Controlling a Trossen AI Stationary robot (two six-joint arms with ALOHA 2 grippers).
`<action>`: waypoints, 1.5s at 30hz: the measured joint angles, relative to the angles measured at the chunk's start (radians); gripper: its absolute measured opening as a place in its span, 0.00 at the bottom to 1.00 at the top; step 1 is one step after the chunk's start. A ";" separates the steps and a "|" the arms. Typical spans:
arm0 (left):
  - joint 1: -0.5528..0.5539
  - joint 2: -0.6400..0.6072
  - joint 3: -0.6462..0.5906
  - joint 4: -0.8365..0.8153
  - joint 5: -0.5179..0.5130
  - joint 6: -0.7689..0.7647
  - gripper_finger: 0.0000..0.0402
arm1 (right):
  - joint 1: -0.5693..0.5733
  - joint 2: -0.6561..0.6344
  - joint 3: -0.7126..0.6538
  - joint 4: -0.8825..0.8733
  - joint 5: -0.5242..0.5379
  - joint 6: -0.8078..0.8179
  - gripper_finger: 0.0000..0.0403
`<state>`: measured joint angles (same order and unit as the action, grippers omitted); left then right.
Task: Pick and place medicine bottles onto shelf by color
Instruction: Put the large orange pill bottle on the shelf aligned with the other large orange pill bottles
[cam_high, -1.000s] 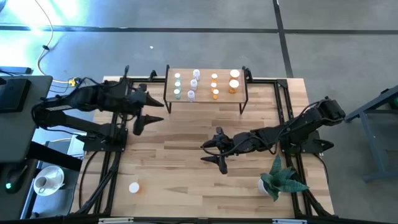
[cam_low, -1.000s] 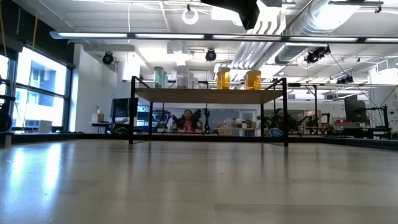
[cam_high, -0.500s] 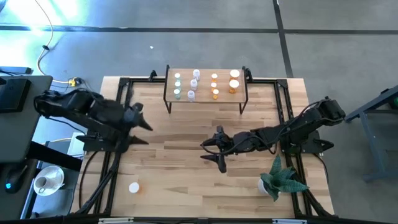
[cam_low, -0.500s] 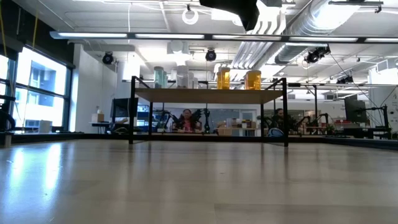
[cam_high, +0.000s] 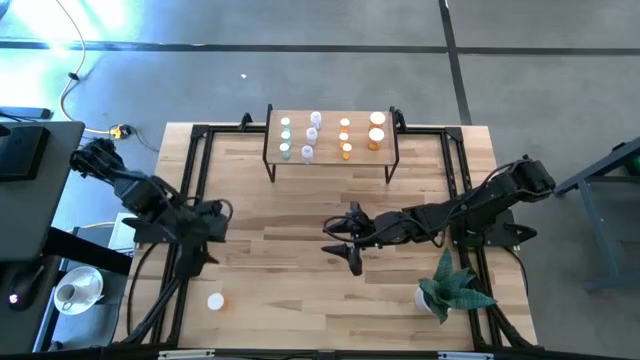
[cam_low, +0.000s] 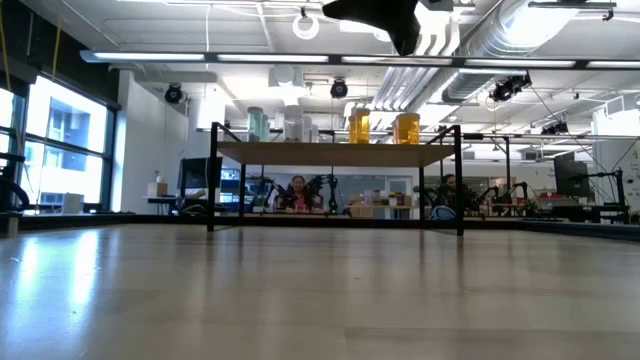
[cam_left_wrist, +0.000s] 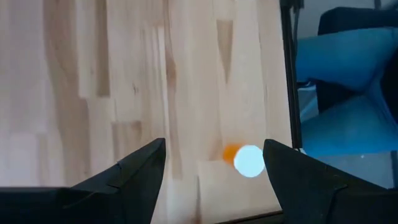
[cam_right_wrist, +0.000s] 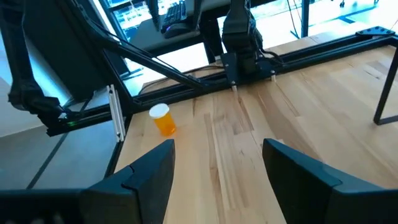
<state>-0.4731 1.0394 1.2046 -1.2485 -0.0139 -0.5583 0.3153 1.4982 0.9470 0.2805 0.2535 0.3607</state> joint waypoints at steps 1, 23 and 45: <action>-0.020 0.002 -0.016 0.009 -0.007 -0.037 0.65 | 0.000 0.000 0.000 -0.004 0.000 0.000 0.58; -0.399 0.140 -0.276 0.283 -0.133 -0.560 0.65 | 0.002 0.000 0.000 -0.036 -0.026 -0.002 0.58; -0.485 0.306 -0.276 0.416 -0.130 -0.620 0.65 | 0.002 0.000 0.000 -0.037 -0.026 -0.002 0.58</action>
<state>-0.9577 1.3457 0.9287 -0.8330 -0.1440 -1.1786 0.3168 1.4982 0.9474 0.2432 0.2279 0.3584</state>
